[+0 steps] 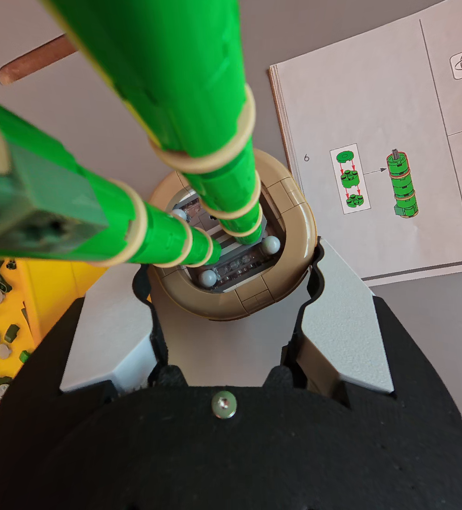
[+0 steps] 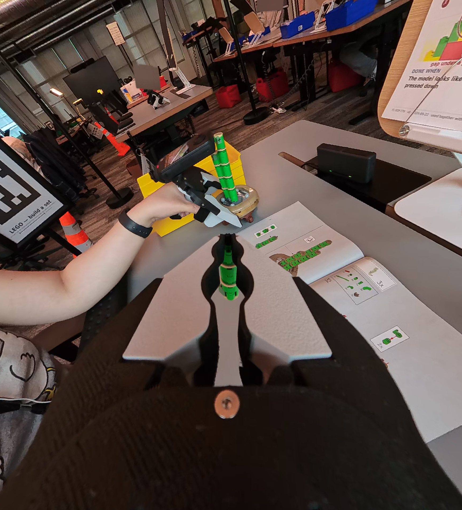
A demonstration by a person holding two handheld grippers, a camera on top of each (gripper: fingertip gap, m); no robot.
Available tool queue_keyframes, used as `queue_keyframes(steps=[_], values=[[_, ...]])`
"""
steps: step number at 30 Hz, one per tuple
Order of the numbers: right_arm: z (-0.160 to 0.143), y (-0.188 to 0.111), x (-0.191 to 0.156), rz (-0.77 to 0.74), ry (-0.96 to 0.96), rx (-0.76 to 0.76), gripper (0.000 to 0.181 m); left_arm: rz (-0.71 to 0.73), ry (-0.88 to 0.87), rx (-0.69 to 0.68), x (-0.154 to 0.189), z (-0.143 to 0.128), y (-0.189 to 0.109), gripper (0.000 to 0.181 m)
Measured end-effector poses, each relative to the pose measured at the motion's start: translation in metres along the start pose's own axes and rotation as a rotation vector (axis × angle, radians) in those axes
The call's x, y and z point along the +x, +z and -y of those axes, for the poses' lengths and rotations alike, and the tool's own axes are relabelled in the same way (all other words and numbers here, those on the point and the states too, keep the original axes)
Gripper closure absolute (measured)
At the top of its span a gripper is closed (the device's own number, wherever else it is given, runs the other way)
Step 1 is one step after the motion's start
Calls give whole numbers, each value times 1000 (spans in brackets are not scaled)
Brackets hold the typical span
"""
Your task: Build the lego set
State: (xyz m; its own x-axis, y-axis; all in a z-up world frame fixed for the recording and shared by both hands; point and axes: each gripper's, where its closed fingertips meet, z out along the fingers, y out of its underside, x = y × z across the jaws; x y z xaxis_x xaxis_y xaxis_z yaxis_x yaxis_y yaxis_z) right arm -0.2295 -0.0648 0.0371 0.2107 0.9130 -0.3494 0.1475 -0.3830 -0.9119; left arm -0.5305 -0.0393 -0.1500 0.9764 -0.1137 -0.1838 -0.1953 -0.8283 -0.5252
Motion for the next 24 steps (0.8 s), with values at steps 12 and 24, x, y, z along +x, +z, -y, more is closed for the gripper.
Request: queue_keyframes(steps=[12, 24], values=[[5, -4, -6, 17, -8, 17, 179, 5, -36, 62, 5, -11, -6, 65], [1, -1, -4, 21, 2, 2, 178, 9, -39, 77, 12, -32, -22, 65]])
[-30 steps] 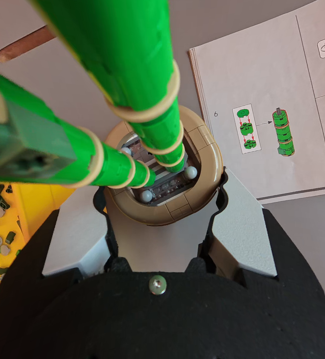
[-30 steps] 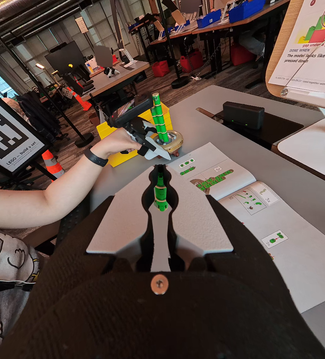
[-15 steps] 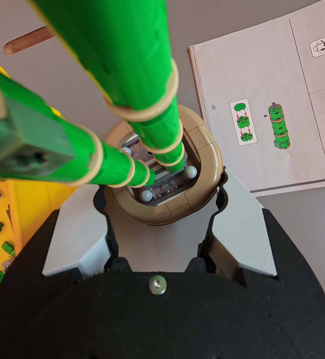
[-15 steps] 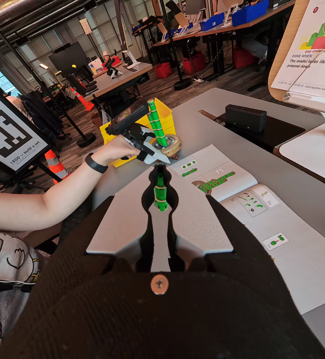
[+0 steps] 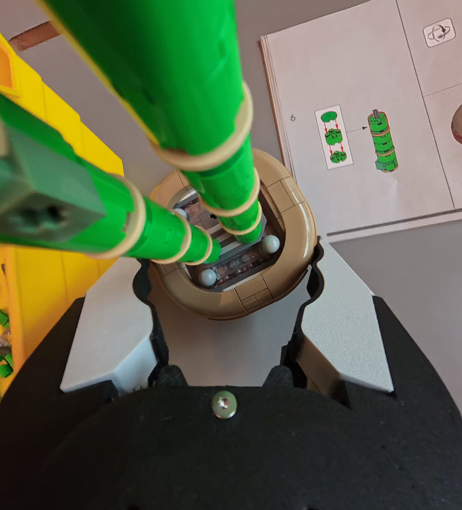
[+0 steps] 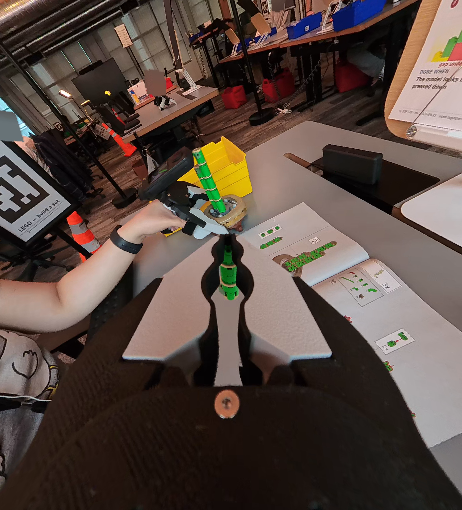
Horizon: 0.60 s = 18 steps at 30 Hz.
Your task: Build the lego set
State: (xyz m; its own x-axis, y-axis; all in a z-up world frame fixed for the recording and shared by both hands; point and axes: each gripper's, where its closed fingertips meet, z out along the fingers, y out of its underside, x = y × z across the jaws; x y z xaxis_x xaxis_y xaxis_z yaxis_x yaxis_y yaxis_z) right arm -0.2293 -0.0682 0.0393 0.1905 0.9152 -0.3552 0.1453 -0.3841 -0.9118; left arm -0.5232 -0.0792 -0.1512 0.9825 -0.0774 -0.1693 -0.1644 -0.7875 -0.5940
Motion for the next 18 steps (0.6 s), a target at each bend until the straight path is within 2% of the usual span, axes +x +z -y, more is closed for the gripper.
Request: queue_keyframes(steps=[18], values=[[-6, 4, 4, -10, 7, -19, 178, 2, 8, -12, 11, -20, -18, 65]])
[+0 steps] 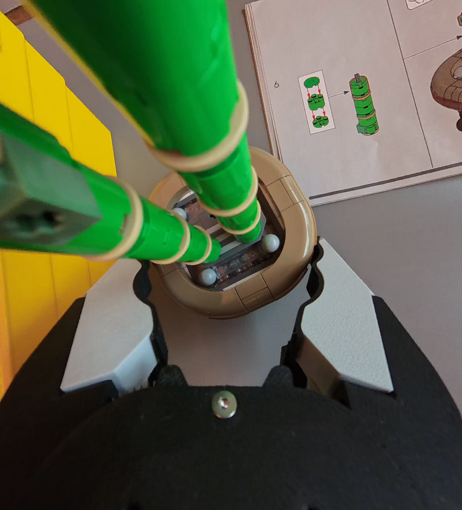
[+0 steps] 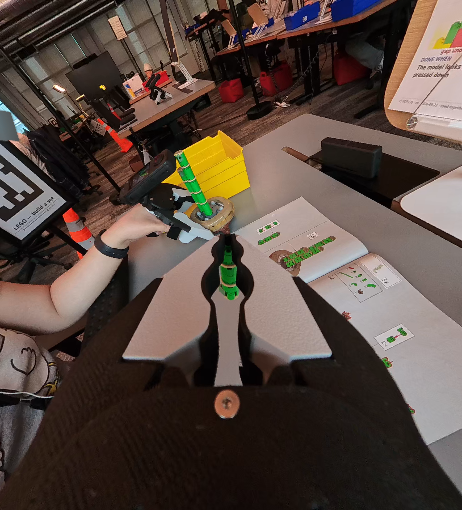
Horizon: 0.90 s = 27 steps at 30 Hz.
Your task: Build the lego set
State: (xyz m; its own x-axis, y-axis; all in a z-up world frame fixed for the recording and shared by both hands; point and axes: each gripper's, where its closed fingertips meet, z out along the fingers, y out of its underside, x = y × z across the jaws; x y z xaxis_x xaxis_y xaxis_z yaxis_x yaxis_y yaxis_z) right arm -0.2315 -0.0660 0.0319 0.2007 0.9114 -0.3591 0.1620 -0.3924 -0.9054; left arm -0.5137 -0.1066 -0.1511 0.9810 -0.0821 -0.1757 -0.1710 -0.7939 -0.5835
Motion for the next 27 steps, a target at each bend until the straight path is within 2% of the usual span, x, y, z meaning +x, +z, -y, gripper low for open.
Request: queue_keyframes(steps=[19, 27], values=[[-1, -1, 0, 4, 2, -6, 179, 21, -1, 35, -2, -6, -5, 61], [1, -5, 1, 3, 4, 6, 179, 14, 3, 91, 0, -2, -10, 60]])
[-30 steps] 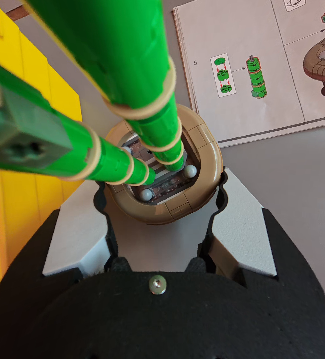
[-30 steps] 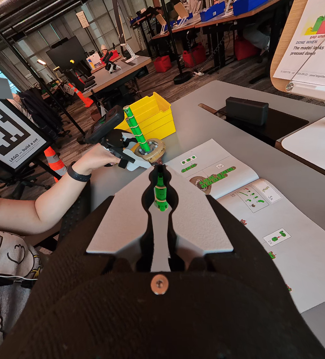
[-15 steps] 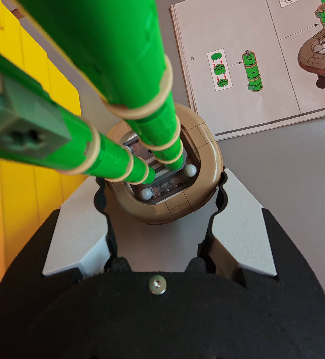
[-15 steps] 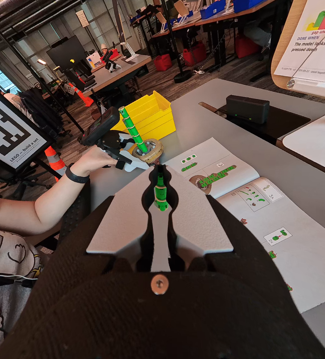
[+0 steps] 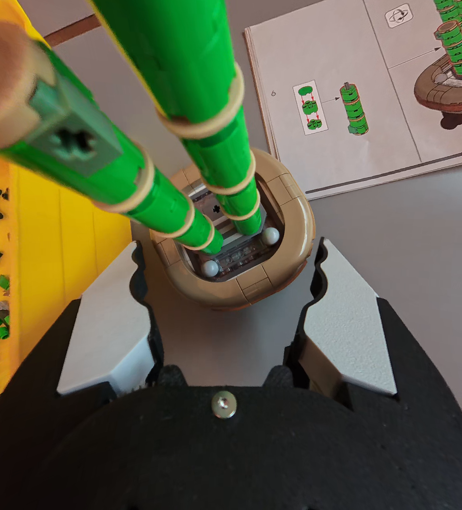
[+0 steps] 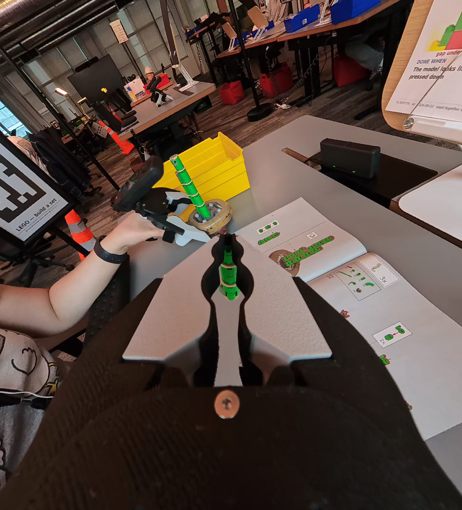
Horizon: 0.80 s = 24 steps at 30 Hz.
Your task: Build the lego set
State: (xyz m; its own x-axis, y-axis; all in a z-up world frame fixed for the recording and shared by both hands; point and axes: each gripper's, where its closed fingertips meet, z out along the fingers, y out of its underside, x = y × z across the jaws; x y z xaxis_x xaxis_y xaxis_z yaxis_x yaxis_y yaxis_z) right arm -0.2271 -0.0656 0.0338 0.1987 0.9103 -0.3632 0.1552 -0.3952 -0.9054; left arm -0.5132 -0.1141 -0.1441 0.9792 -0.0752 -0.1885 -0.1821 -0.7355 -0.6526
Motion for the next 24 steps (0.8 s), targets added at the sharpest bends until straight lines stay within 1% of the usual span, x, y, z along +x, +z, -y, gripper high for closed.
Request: queue_keyframes(steps=[7, 15, 24], values=[[2, -4, 0, -3, -2, 10, 179, -30, -47, 81, 2, 2, -8, 58], [3, -6, 3, -8, 5, 17, 178, 39, -79, 224, -5, 1, -29, 59], [2, -5, 4, -9, 8, 13, 178, 60, -107, 349, -3, -1, -50, 65]])
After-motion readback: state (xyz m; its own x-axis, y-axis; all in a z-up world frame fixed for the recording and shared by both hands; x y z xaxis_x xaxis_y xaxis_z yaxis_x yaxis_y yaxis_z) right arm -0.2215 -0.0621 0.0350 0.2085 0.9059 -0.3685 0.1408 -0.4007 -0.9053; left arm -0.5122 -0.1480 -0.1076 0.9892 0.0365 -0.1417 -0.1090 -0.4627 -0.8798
